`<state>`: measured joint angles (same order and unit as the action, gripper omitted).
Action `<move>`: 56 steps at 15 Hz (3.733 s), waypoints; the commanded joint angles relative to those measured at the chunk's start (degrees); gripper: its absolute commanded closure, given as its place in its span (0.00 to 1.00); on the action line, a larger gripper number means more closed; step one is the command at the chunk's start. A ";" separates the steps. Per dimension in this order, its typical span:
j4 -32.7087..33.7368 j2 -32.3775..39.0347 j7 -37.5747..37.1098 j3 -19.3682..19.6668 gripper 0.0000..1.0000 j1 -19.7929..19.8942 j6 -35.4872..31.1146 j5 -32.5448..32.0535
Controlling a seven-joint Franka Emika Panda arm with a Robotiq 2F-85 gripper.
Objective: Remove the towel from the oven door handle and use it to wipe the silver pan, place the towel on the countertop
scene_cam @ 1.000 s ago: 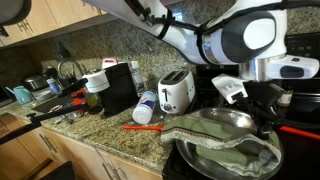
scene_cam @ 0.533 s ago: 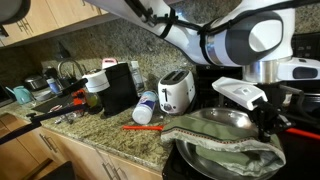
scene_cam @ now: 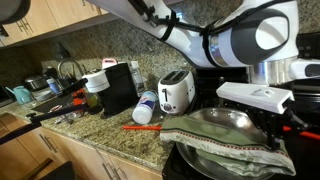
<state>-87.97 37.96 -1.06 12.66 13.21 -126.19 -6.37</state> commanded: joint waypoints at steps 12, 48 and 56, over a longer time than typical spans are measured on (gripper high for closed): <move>0.29 0.06 1.74 -0.41 0.96 0.46 0.17 -0.45; -14.31 -3.48 -1.65 -1.92 0.99 -20.12 0.82 -29.25; -32.62 -25.48 -5.28 -3.10 0.99 -19.26 -5.29 -38.53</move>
<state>-109.89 23.60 -2.99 10.86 -6.78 -128.41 -40.18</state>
